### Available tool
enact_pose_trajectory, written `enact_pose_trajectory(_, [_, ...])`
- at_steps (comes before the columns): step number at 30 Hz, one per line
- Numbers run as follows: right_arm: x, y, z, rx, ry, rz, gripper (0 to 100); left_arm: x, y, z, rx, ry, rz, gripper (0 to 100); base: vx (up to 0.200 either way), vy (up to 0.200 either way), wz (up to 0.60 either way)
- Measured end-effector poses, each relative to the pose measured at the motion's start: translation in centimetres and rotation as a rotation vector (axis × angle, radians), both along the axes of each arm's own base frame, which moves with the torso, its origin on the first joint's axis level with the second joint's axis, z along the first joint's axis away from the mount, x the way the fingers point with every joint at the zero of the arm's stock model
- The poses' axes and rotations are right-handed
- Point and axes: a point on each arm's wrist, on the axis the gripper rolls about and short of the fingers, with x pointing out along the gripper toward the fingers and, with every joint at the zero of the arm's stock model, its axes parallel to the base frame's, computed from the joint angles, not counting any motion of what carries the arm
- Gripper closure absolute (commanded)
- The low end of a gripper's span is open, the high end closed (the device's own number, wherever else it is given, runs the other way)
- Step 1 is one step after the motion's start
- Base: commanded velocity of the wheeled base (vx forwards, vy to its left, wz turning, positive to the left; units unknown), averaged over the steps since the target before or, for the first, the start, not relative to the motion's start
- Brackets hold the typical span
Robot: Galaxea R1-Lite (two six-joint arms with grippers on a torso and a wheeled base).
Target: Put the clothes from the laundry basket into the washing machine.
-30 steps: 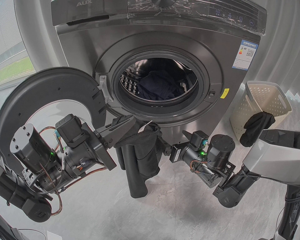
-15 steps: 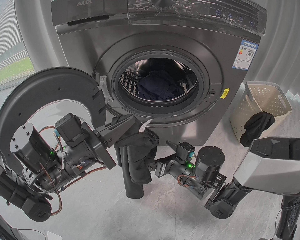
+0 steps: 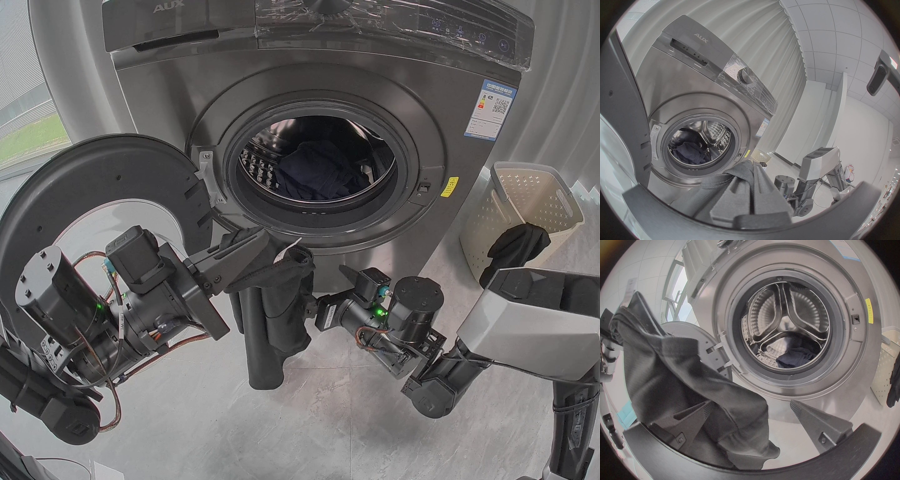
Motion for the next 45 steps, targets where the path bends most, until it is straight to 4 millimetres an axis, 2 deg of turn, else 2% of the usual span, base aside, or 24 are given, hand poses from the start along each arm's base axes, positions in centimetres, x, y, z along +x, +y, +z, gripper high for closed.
enact_pose_trajectory(6, [1.1,-0.1,-0.3,0.007,-0.014,-0.002,0,-0.2,0.0,0.0,0.001,-0.002,-0.01,100,0.0,0.0,0.0])
enact_pose_trajectory(12, [0.5,0.8,-0.7,0.005,-0.01,0.041,0,-0.2,0.0,0.1,0.001,-0.003,-0.01,100,0.0,0.0,0.0])
enact_pose_trajectory(23, [-0.3,2.1,0.0,0.039,-0.039,0.142,0,-0.1,0.0,-0.1,0.004,0.001,-0.008,100,0.0,0.0,0.0])
enact_pose_trajectory(24, [-0.3,2.2,0.1,0.044,-0.046,0.142,100,-0.1,0.0,-0.1,0.004,0.002,-0.008,100,0.0,0.0,0.0])
enact_pose_trajectory(29, [-0.3,2.4,0.3,0.056,-0.057,0.14,100,0.0,0.0,-0.1,0.006,0.004,-0.008,100,0.0,0.0,0.0])
enact_pose_trajectory(35, [0.0,1.3,0.6,0.052,-0.053,0.114,100,0.0,0.0,-0.2,0.007,0.006,-0.007,100,0.0,0.0,0.0])
enact_pose_trajectory(39, [-0.7,0.0,0.8,0.023,-0.031,0.1,100,0.0,0.0,-0.2,0.004,0.01,-0.009,100,0.0,0.0,0.0])
enact_pose_trajectory(45, [-2.5,-3.0,3.5,0.014,-0.052,0.067,100,0.0,0.0,-0.2,-0.004,0.018,-0.012,100,0.0,0.0,0.0])
